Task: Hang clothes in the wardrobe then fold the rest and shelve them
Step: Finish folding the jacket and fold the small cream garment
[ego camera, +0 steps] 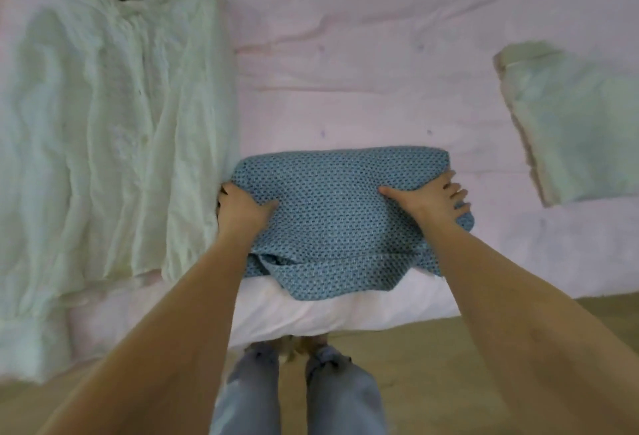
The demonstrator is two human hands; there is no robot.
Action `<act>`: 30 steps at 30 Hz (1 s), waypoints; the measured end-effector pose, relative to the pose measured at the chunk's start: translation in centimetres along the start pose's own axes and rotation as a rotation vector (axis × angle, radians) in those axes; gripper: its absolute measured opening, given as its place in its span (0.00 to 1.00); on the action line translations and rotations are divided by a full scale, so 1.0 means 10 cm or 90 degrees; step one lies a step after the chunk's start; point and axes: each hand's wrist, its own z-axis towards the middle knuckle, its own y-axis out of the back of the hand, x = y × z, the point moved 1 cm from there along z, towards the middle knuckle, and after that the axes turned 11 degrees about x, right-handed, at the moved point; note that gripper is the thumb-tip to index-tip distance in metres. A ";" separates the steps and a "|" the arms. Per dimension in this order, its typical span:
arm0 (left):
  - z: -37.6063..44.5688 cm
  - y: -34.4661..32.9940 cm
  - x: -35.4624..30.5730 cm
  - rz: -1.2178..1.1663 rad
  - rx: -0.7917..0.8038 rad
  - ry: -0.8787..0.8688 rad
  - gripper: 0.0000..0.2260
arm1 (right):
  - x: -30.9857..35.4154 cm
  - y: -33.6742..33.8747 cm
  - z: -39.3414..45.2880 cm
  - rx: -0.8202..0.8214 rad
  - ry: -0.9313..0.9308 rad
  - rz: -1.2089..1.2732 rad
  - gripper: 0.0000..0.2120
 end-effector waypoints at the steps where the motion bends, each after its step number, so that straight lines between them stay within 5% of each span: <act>1: 0.03 -0.02 -0.01 0.012 -0.002 0.013 0.50 | -0.02 0.00 0.06 0.007 -0.007 0.009 0.70; 9: 0.22 0.01 0.10 0.099 -0.036 -0.035 0.48 | -0.21 0.06 0.31 0.062 0.066 0.177 0.63; 12: 0.15 0.02 0.09 0.059 -0.027 -0.043 0.48 | -0.37 0.06 0.22 0.104 0.132 0.317 0.49; 17: 0.07 0.07 0.01 0.024 -0.004 0.039 0.46 | -0.62 -0.02 0.13 0.122 0.141 0.262 0.48; 22: 0.07 0.09 0.01 -0.089 0.095 0.048 0.36 | -0.54 -0.08 0.05 -0.008 0.099 0.110 0.32; 30: -0.13 0.19 -0.49 -0.007 0.105 -0.105 0.26 | -0.50 0.29 -0.08 -0.183 0.128 0.027 0.19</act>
